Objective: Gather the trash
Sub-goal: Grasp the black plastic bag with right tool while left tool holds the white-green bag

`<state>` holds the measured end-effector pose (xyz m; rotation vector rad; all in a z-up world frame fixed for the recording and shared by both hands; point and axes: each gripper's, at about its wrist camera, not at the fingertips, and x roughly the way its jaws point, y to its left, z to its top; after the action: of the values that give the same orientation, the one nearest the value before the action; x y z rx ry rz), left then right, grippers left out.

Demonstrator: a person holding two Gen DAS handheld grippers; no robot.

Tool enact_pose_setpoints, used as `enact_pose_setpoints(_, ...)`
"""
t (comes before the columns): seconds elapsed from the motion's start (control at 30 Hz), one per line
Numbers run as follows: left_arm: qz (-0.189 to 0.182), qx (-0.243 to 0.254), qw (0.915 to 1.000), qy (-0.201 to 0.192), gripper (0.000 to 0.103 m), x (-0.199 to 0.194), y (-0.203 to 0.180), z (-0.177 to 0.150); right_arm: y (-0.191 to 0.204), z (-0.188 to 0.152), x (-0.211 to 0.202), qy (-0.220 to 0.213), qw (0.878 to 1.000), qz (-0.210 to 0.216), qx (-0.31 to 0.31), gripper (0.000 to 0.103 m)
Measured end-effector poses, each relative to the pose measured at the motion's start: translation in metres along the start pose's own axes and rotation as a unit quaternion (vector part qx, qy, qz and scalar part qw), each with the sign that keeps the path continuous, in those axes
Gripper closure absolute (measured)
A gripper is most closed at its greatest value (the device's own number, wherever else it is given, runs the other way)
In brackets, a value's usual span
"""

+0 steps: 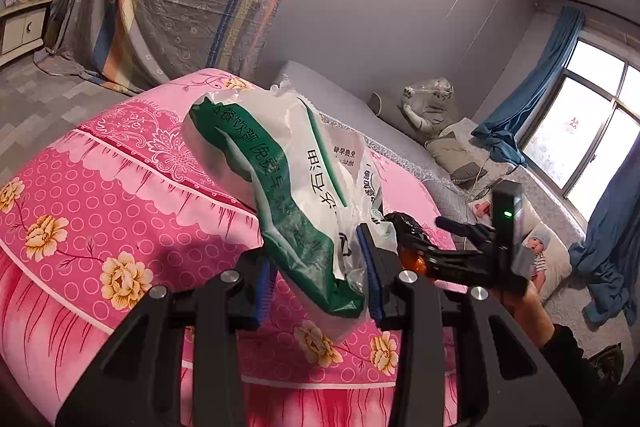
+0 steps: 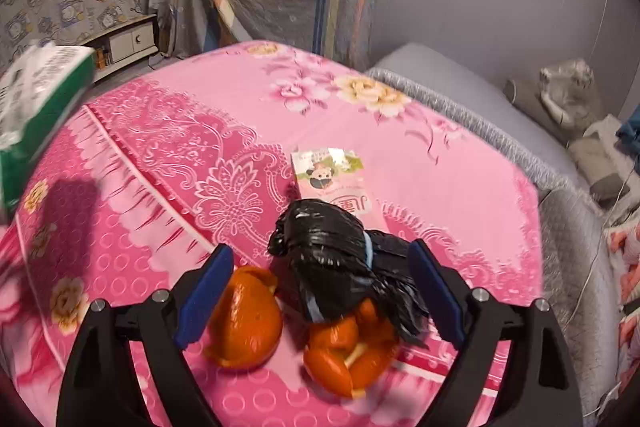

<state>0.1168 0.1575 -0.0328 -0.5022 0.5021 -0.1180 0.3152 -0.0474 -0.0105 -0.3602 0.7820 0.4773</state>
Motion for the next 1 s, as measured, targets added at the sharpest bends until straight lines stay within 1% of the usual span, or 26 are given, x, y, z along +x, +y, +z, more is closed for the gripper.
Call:
enact_pose_setpoints(0.07, 0.0, 0.002, 1.0, -0.001, 0.068, -0.001, 0.003, -0.002, 0.0, 0.001, 0.016, 0.015, 1.0, -0.001, 0.004, 0.018)
enact_pose_setpoints(0.13, -0.002, 0.003, 1.0, -0.002, 0.068, -0.004, 0.005, -0.003, 0.0, 0.0, 0.028, 0.023, 1.0, -0.004, 0.007, 0.026)
enact_pose_setpoints(0.17, -0.001, 0.005, 1.0, -0.002, 0.068, -0.005, 0.005, -0.003, -0.002, 0.0, 0.03, 0.025, 1.0, -0.004, 0.011, 0.035)
enact_pose_setpoints(0.2, 0.0, 0.008, 1.0, -0.004, 0.067, -0.006, 0.006, -0.004, -0.004, -0.001, 0.031, 0.026, 0.999, 0.0, 0.02, 0.041)
enact_pose_setpoints(0.23, 0.005, 0.012, 0.9999, -0.007, 0.067, -0.007, 0.006, -0.004, -0.007, -0.002, 0.03, 0.025, 0.999, 0.004, 0.03, 0.044)
enact_pose_setpoints(0.3, 0.008, 0.017, 0.9998, -0.011, 0.067, -0.009, 0.006, -0.004, -0.012, -0.002, 0.025, 0.021, 0.999, 0.015, 0.046, 0.053)
enact_pose_setpoints(0.33, 0.008, 0.019, 0.9997, -0.013, 0.067, -0.01, 0.005, -0.004, -0.015, -0.002, 0.023, 0.017, 0.998, 0.024, 0.055, 0.055)
enact_pose_setpoints(0.37, 0.009, 0.021, 0.9996, -0.014, 0.067, -0.012, 0.003, -0.005, -0.019, -0.002, 0.017, 0.012, 0.997, 0.033, 0.065, 0.06)
enact_pose_setpoints(0.4, 0.01, 0.024, 0.9995, -0.015, 0.067, -0.013, 0.0, -0.006, -0.023, -0.002, 0.011, 0.01, 0.996, 0.046, 0.077, 0.063)
enact_pose_setpoints(0.47, 0.01, 0.033, 0.9993, -0.018, 0.067, -0.015, -0.005, -0.006, -0.031, -0.003, 0.0, 0.005, 0.993, 0.067, 0.097, 0.065)
enact_pose_setpoints(0.5, 0.01, 0.035, 0.9992, -0.018, 0.067, -0.016, -0.007, -0.006, -0.036, -0.004, -0.01, -0.003, 0.991, 0.078, 0.107, 0.069)
enact_pose_setpoints(0.6, 0.007, 0.048, 0.9986, -0.02, 0.067, -0.019, -0.017, -0.007, -0.049, -0.009, -0.039, -0.028, 0.986, 0.103, 0.128, 0.069)
enact_pose_setpoints(0.73, 0.004, 0.064, 0.9977, -0.022, 0.067, -0.022, -0.033, -0.007, -0.069, -0.019, -0.083, -0.064, 0.978, 0.125, 0.157, 0.07)
enact_pose_setpoints(0.77, 0.002, 0.069, 0.9974, -0.022, 0.067, -0.022, -0.037, -0.007, -0.074, -0.024, -0.096, -0.074, 0.974, 0.136, 0.165, 0.07)
enact_pose_setpoints(0.9, -0.002, 0.09, 0.9956, -0.024, 0.067, -0.024, -0.054, -0.01, -0.08, -0.048, -0.139, -0.102, 0.969, 0.14, 0.175, 0.07)
enact_pose_setpoints(1.0, -0.007, 0.107, 0.9939, -0.025, 0.067, -0.024, -0.067, -0.012, -0.08, -0.069, -0.169, -0.119, 0.963, 0.157, 0.182, 0.07)
